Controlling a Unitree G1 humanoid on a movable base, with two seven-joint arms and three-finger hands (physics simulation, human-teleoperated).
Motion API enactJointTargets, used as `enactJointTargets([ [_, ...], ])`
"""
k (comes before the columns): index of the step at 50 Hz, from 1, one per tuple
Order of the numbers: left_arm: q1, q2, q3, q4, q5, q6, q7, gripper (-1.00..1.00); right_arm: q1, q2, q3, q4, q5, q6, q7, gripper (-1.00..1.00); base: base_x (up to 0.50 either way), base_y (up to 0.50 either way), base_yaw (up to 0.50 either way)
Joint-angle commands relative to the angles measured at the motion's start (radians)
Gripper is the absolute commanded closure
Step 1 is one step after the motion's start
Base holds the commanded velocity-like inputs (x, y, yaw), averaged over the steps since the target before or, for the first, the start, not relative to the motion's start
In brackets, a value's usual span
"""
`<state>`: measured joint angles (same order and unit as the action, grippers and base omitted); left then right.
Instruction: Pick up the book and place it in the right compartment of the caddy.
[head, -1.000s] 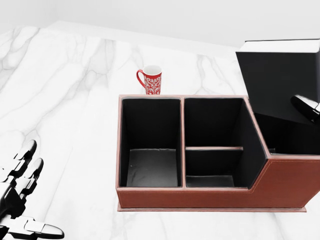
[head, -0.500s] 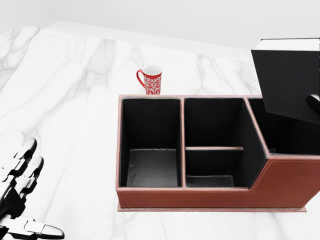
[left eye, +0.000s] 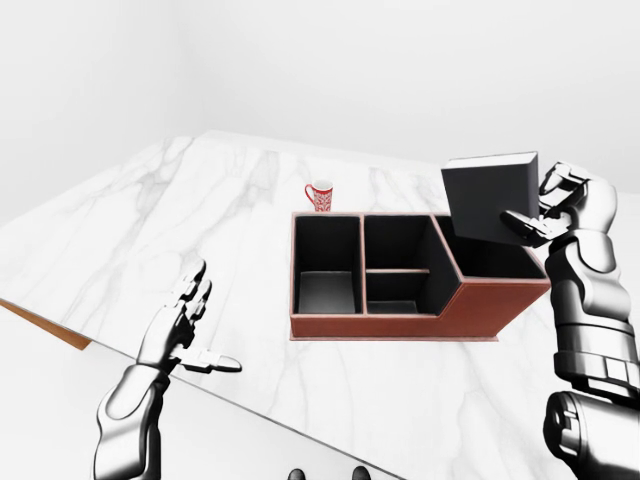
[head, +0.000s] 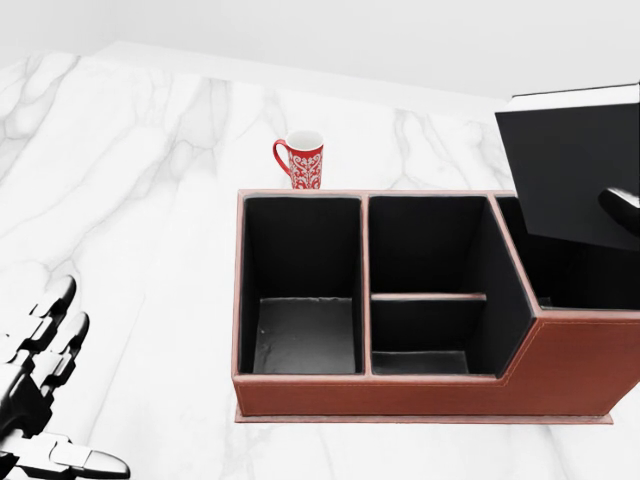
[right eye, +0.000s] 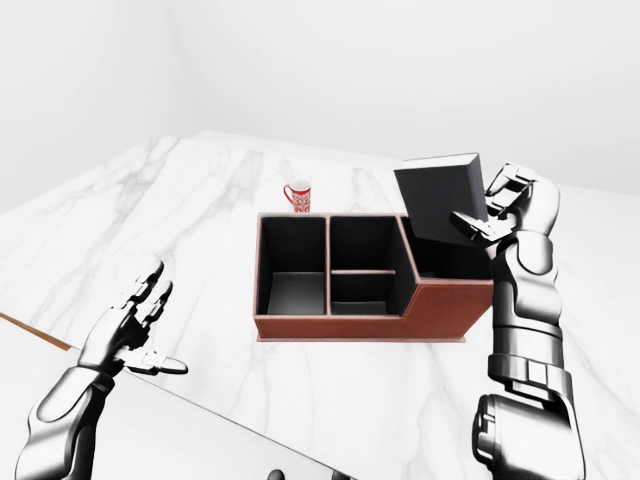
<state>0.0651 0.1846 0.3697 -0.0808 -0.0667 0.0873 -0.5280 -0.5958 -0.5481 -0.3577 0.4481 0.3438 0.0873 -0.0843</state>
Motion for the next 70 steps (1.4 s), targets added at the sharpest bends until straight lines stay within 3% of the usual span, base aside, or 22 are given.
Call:
enactJointTargets([
  [1,-0.002,-0.003,-0.001,-0.006,-0.018,0.0,-0.023,-1.0,-0.043,-0.022,0.0,0.086,-0.031,0.0,-0.015,1.0,0.0,0.0,0.0],
  [27,0.003,-0.007,0.002,-0.011,-0.014,0.0,-0.027,-1.0,-0.173,-0.044,0.046,0.358,-0.062,0.0,-0.006,1.0,0.0,0.0,0.0],
  [70,0.012,-0.013,0.004,-0.055,-0.008,0.0,-0.034,-1.0,-0.166,-0.082,0.034,0.372,-0.058,-0.01,-0.01,1.0,0.0,0.0,0.0],
])
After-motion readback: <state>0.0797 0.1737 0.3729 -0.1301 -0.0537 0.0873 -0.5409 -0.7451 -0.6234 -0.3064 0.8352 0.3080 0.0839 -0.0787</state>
